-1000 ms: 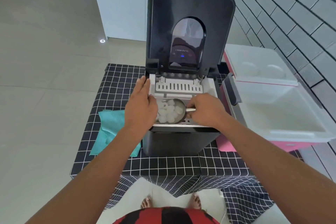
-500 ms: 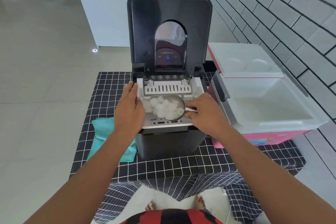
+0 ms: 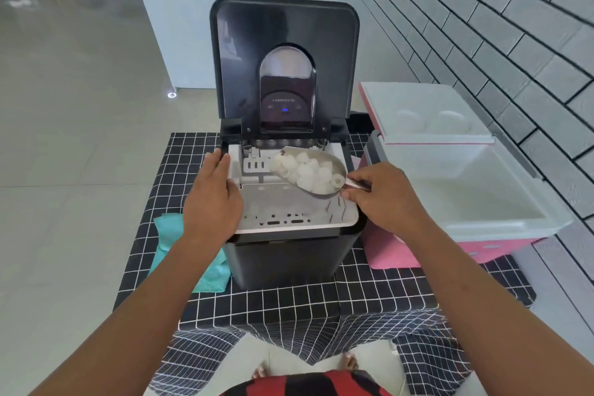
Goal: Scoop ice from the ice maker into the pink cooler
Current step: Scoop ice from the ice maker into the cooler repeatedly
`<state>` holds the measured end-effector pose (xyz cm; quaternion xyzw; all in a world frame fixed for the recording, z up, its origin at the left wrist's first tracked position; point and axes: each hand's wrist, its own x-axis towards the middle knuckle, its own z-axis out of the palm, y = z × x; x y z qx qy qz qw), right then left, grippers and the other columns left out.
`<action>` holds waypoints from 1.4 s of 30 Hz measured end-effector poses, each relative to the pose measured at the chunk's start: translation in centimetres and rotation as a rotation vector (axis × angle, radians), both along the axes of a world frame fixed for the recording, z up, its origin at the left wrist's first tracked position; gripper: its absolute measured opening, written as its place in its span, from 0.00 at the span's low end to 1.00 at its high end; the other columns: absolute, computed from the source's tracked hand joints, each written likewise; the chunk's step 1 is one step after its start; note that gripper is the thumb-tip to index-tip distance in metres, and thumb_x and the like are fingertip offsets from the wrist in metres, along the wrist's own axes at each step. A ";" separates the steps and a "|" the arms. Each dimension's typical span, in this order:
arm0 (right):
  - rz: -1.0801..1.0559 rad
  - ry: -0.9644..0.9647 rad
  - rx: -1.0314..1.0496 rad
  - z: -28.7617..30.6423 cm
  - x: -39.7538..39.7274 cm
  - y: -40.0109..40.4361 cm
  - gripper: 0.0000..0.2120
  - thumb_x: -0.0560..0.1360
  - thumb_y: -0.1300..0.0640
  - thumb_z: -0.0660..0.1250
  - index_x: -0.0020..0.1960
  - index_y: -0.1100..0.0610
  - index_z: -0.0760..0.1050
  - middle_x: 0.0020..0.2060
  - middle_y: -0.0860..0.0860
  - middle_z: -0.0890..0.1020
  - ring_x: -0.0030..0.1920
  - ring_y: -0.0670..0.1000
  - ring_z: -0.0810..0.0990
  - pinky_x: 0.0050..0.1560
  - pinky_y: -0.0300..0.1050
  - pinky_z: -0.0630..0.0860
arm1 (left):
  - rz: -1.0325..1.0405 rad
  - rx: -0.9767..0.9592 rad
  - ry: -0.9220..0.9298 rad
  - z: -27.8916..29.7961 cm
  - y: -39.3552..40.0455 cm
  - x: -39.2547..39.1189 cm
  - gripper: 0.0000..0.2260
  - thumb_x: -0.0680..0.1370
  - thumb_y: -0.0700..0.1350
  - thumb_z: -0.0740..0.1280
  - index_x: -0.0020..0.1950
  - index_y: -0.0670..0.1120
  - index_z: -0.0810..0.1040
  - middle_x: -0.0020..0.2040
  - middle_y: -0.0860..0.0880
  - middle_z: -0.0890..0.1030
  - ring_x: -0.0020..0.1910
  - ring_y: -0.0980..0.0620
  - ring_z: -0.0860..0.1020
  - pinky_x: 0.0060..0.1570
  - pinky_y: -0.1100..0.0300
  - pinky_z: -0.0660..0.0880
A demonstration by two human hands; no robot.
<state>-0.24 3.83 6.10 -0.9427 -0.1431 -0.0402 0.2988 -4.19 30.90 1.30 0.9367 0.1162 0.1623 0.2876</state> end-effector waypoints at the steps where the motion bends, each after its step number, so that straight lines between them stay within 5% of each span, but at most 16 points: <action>1: 0.000 0.004 0.000 0.3 0.1 -0.6 0.03 0.70 0.53 0.75 0.44 0.48 0.85 0.29 0.39 0.78 0.33 0.40 0.75 0.34 0.36 0.64 | 0.006 0.025 -0.003 0.2 -0.1 0.0 0.22 0.80 0.40 0.57 0.74 0.43 0.67 0.78 0.51 0.61 0.76 0.51 0.60 0.67 0.51 0.66; 6: -0.066 0.033 0.029 1.7 1.3 -4.5 0.02 0.69 0.52 0.75 0.41 0.50 0.84 0.34 0.48 0.83 0.38 0.49 0.80 0.39 0.43 0.72 | 0.010 0.020 -0.075 2.3 -3.0 0.8 0.22 0.79 0.41 0.61 0.73 0.43 0.69 0.76 0.49 0.64 0.76 0.50 0.60 0.72 0.52 0.61; 13: -0.256 0.064 0.041 1.1 3.2 -13.3 0.06 0.70 0.52 0.73 0.41 0.55 0.82 0.37 0.53 0.84 0.42 0.54 0.81 0.47 0.53 0.76 | -0.144 -0.113 -0.114 5.5 -13.5 5.1 0.23 0.80 0.45 0.61 0.76 0.47 0.66 0.76 0.54 0.63 0.76 0.58 0.56 0.69 0.65 0.49; 18: -0.381 0.091 -0.014 -0.6 4.1 -20.1 0.06 0.71 0.51 0.72 0.36 0.51 0.80 0.30 0.46 0.80 0.35 0.51 0.78 0.32 0.42 0.70 | -0.279 -0.160 0.009 4.5 -21.8 8.8 0.23 0.80 0.44 0.60 0.75 0.46 0.65 0.76 0.50 0.63 0.75 0.52 0.60 0.70 0.63 0.52; 21: -0.432 0.125 -0.134 -2.2 5.2 -22.6 0.09 0.71 0.52 0.71 0.34 0.54 0.79 0.30 0.49 0.79 0.34 0.52 0.78 0.29 0.41 0.66 | -0.339 -0.226 0.148 2.5 -25.8 9.6 0.18 0.78 0.42 0.61 0.68 0.44 0.70 0.67 0.44 0.70 0.67 0.46 0.67 0.71 0.54 0.61; 25: -0.479 0.162 -0.317 -4.7 6.9 -24.4 0.07 0.71 0.56 0.68 0.36 0.59 0.77 0.32 0.51 0.76 0.37 0.56 0.78 0.30 0.40 0.63 | -0.252 -0.067 0.273 -1.5 -29.5 10.1 0.32 0.78 0.37 0.59 0.78 0.36 0.47 0.79 0.40 0.45 0.78 0.43 0.44 0.77 0.52 0.46; 27: -0.460 0.165 -0.398 -5.9 7.1 -25.0 0.05 0.70 0.57 0.67 0.37 0.57 0.75 0.34 0.51 0.77 0.40 0.56 0.80 0.34 0.40 0.67 | -0.232 -0.054 0.269 -2.6 -30.3 10.4 0.33 0.77 0.34 0.57 0.77 0.35 0.42 0.79 0.40 0.40 0.78 0.45 0.40 0.76 0.54 0.44; 33: -0.399 0.186 -0.432 -8.1 7.6 -25.9 0.14 0.67 0.53 0.67 0.29 0.53 0.64 0.27 0.48 0.70 0.34 0.56 0.77 0.33 0.41 0.66 | -0.188 -0.096 0.211 -2.9 -31.0 10.3 0.30 0.76 0.33 0.59 0.77 0.36 0.51 0.78 0.41 0.49 0.77 0.40 0.53 0.74 0.48 0.57; 37: -0.395 0.230 -0.417 -8.5 8.2 -26.1 0.13 0.67 0.55 0.68 0.29 0.53 0.65 0.25 0.47 0.69 0.34 0.56 0.77 0.32 0.40 0.65 | -0.213 -0.029 0.217 -3.4 -30.9 10.4 0.29 0.78 0.33 0.57 0.77 0.34 0.50 0.79 0.42 0.48 0.78 0.46 0.49 0.73 0.65 0.48; 42: -0.391 0.191 -0.328 -9.5 8.3 -26.7 0.08 0.67 0.54 0.67 0.31 0.55 0.73 0.25 0.48 0.73 0.29 0.53 0.73 0.28 0.39 0.63 | -0.198 -0.089 0.184 -3.1 -31.0 10.3 0.28 0.76 0.32 0.58 0.76 0.36 0.55 0.78 0.42 0.52 0.76 0.40 0.56 0.72 0.46 0.62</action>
